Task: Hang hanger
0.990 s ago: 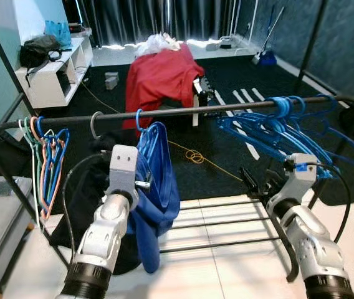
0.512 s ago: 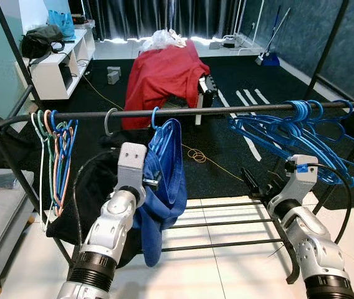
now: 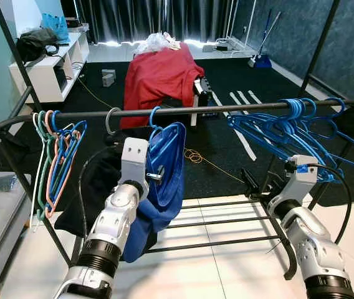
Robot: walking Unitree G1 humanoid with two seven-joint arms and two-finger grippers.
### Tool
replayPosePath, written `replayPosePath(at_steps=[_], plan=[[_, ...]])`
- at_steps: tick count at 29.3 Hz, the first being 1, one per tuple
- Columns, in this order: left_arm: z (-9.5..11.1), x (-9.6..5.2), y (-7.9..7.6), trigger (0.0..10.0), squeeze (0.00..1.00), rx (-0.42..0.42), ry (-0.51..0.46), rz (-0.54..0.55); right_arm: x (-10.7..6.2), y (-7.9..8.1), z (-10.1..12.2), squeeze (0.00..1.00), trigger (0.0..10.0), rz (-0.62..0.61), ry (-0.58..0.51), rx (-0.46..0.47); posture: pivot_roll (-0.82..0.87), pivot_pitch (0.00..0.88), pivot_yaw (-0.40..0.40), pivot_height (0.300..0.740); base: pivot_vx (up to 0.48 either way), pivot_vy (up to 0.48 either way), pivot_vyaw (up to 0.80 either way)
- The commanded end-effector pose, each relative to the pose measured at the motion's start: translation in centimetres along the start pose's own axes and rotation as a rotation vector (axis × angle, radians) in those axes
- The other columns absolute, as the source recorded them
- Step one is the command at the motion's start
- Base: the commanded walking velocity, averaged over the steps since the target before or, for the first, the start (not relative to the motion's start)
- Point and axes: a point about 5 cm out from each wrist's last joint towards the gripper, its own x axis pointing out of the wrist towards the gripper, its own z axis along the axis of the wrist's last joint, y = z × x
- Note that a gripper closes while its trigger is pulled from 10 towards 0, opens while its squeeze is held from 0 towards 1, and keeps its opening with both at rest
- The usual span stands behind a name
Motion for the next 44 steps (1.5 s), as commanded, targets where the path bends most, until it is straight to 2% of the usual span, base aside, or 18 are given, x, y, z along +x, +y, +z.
replayPosePath(at_steps=[1, 7, 17, 21, 28, 37, 44], plan=[[0.0, 0.2, -0.4, 10.0, 0.0, -0.006, -0.004, -0.023, 0.0, -0.1, -0.4, 0.0, 10.0, -0.003, 0.019, 0.018, -0.12, 0.0, -0.019, 0.74, 0.0, 0.0, 0.0], [0.1, 0.5, -0.6, 10.0, 0.0, 0.007, -0.016, -0.034, 0.0, 0.0, -0.4, 0.0, 10.0, -0.002, 0.019, 0.018, -0.12, 0.0, -0.019, 0.74, 0.0, 0.0, 0.0], [1.1, 1.5, 0.0, 10.0, 0.0, 0.004, -0.094, -0.011, -0.1, -0.1, -0.4, 0.0, 10.0, -0.006, 0.015, 0.025, -0.13, 0.0, -0.012, 0.74, 0.0, -0.127, 0.0], [1.1, 1.7, 0.3, 10.0, 0.0, 0.029, -0.104, 0.0, -0.1, -0.2, -0.4, 0.0, 10.0, -0.007, 0.015, 0.026, -0.13, 0.0, -0.012, 0.74, 0.0, 0.0, 0.0], [0.1, 2.1, 1.5, 10.0, 0.0, 0.151, -0.022, 0.06, 0.0, 0.1, -0.5, 0.0, 10.0, -0.012, 0.011, 0.031, -0.14, 0.0, 0.019, 0.74, 0.0, 0.0, 0.0], [-0.5, 2.3, 1.9, 10.0, 0.0, 0.176, 0.014, 0.081, -0.1, 0.0, -0.5, 0.0, 10.0, -0.013, 0.011, 0.04, -0.11, 0.0, -0.003, 0.74, 0.0, 0.0, 0.0], [-2.2, 2.3, 1.1, 10.0, 0.0, 0.226, 0.155, 0.034, -0.1, 0.0, -0.6, 0.0, 10.0, -0.013, 0.015, 0.035, -0.12, 0.0, -0.002, 0.74, 0.0, 0.0, 0.0]])
